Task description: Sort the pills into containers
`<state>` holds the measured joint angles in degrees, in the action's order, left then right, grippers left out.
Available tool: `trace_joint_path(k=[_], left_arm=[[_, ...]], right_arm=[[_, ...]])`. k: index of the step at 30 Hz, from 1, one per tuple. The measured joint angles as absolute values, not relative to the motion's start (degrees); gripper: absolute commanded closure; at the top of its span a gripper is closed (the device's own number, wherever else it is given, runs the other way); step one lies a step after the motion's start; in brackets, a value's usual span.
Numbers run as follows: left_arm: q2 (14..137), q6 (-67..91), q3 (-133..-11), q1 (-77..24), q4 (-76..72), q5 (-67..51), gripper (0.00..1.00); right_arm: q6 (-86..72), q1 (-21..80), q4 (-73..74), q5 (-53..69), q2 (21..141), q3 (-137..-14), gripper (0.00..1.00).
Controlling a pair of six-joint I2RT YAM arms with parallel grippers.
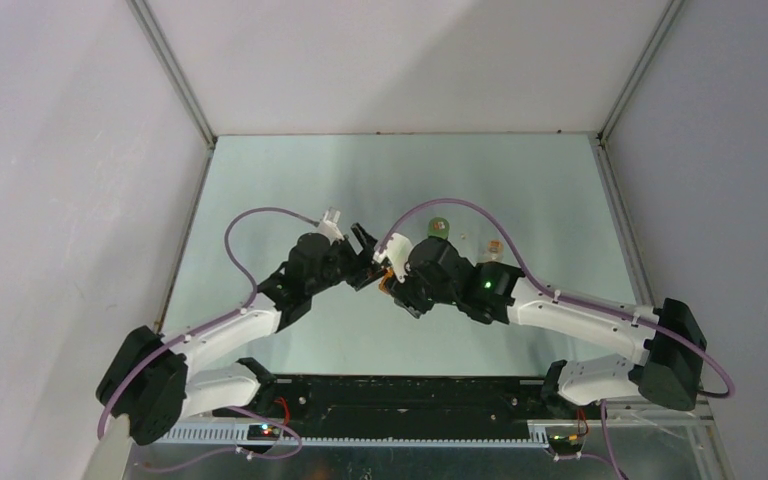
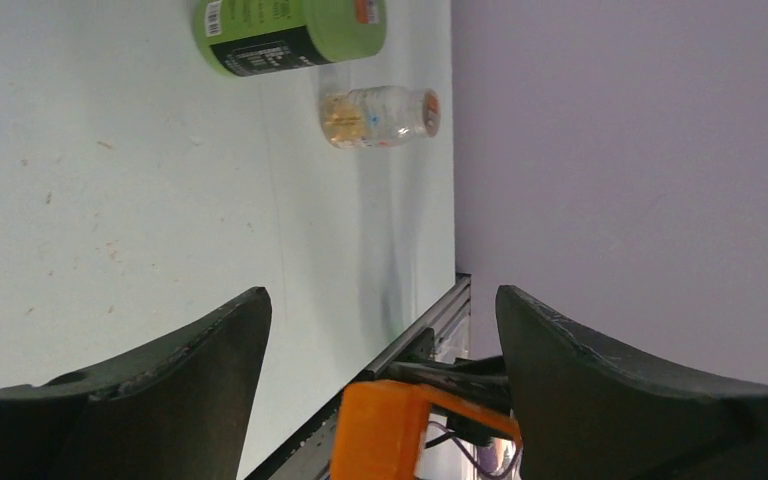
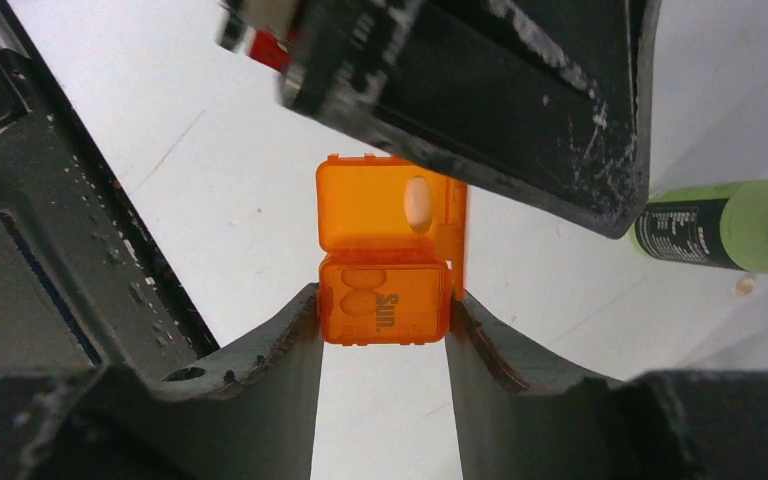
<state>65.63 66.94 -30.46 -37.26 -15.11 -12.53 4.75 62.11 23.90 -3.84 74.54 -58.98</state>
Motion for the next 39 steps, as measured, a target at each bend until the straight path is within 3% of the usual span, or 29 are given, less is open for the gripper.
trace_joint_path(k=[5,11,26,31,39], left_arm=[[64.2,66.9,-30.5,-37.3,-15.9,-12.6,0.14],[64.3,67.7,-28.8,-37.3,-19.8,-12.5,0.33],[64.8,69.0,-26.7,-37.4,-27.2,-12.1,0.40],[64.8,69.1,-26.6,-37.4,-29.2,-12.2,0.57],[65.2,70.8,-25.8,-37.8,-33.3,-12.2,0.75]], right_arm=[[4.3,60.9,25.3,-4.5,74.6,-59.3,0.60],[2.1,58.8,25.0,-5.6,74.6,-59.6,0.60],[-6.0,52.9,23.6,-0.9,71.2,-59.6,0.60],[-8.6,52.1,22.9,2.2,70.9,-59.6,0.60],[-12.3,51.6,22.9,4.0,71.2,-60.4,0.61]])
